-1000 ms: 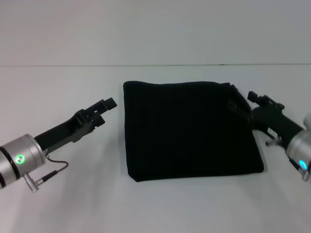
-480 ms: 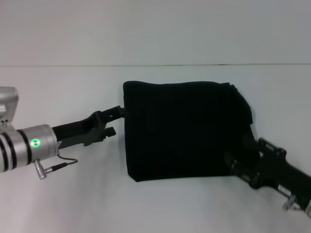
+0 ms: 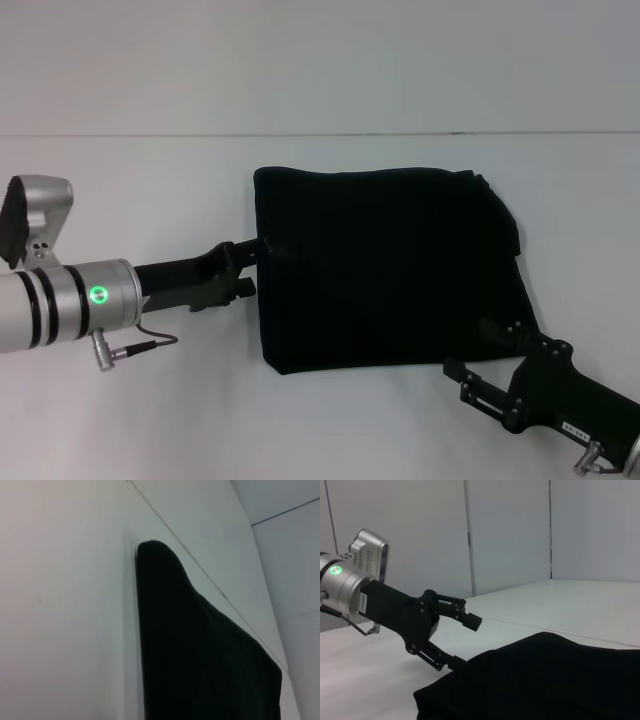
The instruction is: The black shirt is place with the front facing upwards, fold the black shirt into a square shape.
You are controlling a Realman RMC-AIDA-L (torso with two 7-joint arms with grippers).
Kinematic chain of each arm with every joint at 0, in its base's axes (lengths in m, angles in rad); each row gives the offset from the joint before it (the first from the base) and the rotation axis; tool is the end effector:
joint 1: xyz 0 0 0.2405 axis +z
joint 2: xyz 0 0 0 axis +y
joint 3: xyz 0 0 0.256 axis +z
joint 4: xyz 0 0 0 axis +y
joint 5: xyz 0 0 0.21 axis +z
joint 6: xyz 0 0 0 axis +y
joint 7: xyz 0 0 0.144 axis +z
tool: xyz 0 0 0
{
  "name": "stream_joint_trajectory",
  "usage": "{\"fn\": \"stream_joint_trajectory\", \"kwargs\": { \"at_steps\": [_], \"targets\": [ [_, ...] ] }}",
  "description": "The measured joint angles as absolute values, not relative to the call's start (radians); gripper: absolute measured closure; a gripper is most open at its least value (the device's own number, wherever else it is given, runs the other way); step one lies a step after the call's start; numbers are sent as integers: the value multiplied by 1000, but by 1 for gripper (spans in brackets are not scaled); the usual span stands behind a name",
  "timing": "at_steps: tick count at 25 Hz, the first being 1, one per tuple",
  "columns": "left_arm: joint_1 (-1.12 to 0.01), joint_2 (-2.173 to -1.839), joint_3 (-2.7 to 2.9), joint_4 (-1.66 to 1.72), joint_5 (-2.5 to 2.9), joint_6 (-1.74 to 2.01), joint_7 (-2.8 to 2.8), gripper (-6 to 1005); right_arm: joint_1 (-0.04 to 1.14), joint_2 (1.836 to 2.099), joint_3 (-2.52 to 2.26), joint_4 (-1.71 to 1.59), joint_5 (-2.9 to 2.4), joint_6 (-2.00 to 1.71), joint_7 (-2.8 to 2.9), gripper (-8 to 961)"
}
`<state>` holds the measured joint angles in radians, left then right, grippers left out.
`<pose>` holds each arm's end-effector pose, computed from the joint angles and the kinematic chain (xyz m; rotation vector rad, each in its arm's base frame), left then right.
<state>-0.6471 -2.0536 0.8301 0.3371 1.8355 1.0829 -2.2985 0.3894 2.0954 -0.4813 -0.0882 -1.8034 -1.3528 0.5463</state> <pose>-0.2785 0.3701 -0.0492 -1.9557 -2.0265 -0.7781 0.3216 0.2575 -0.0728 -2.3559 0.4989 0.7413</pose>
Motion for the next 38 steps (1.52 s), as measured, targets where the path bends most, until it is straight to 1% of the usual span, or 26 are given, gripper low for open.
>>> {"fn": "stream_joint_trajectory", "kwargs": {
  "at_steps": [9, 18, 24, 29, 34, 38],
  "targets": [
    [-666, -2069, 883, 334, 1837, 1048, -2300, 54, 396, 2097, -492, -89, -1804, -1353, 546, 255],
    [-689, -2072, 984, 341, 1838, 1009, -2308, 63, 398, 2097, -492, -89, -1804, -1356, 546, 255],
    [-692, -2075, 1006, 355, 1838, 991, -2304, 252, 397, 2097, -492, -89, -1802, -1356, 546, 256],
    [-693, -2075, 1019, 357, 1838, 984, -2303, 452, 397, 2097, -492, -89, -1802, -1357, 548, 256],
    [-694, -2082, 1032, 366, 1838, 979, -2297, 698, 397, 2097, -492, -89, -1801, -1358, 549, 255],
    [-692, -2083, 1031, 370, 1838, 979, -2292, 832, 397, 2097, -492, -89, -1800, -1358, 549, 255]
  ]
}}
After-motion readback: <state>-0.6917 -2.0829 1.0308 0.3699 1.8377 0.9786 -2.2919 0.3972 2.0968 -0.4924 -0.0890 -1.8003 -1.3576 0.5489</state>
